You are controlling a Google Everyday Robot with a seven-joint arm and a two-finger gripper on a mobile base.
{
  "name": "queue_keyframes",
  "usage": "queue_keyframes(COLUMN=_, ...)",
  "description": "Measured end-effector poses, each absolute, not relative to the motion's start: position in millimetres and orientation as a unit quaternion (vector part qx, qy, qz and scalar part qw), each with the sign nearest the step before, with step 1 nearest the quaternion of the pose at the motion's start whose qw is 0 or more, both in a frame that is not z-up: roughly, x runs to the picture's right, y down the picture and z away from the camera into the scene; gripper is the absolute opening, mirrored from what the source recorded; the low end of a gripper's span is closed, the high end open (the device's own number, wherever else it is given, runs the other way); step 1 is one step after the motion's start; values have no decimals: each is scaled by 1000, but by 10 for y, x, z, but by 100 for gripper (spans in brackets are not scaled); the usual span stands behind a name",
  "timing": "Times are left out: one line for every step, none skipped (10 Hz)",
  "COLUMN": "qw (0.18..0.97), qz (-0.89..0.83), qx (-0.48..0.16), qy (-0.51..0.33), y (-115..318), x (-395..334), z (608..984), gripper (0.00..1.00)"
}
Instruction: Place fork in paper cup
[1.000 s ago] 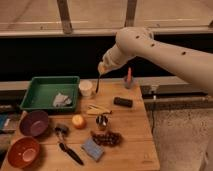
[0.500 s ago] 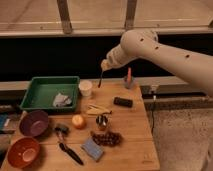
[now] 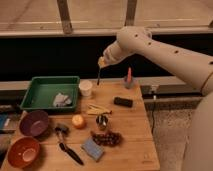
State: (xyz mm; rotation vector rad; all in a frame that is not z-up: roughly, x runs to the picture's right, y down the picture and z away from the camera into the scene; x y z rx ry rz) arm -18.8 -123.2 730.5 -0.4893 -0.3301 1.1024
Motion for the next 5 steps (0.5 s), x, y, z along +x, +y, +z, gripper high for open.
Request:
queue_keyframes(qw=810, qz=513, qx=-234, qy=-163, y=-1245, x=-244, z=7350, gripper=0)
queue_keyframes(qw=807, qz=511, qx=-239, qy=-174, y=-1255, x=-299, z=7410, gripper=0)
queue_keyframes(qw=805, qz=508, qx=-242, qy=-187, y=-1276, x=-356, z=7450, gripper=0)
queue_keyframes(qw=804, qz=506, qx=-245, qy=-194, y=-1285, x=-399, z=7486, gripper=0)
queue_keyframes(qw=803, qz=501, qx=-249, qy=-206, y=-1310, x=-478, z=7519, gripper=0)
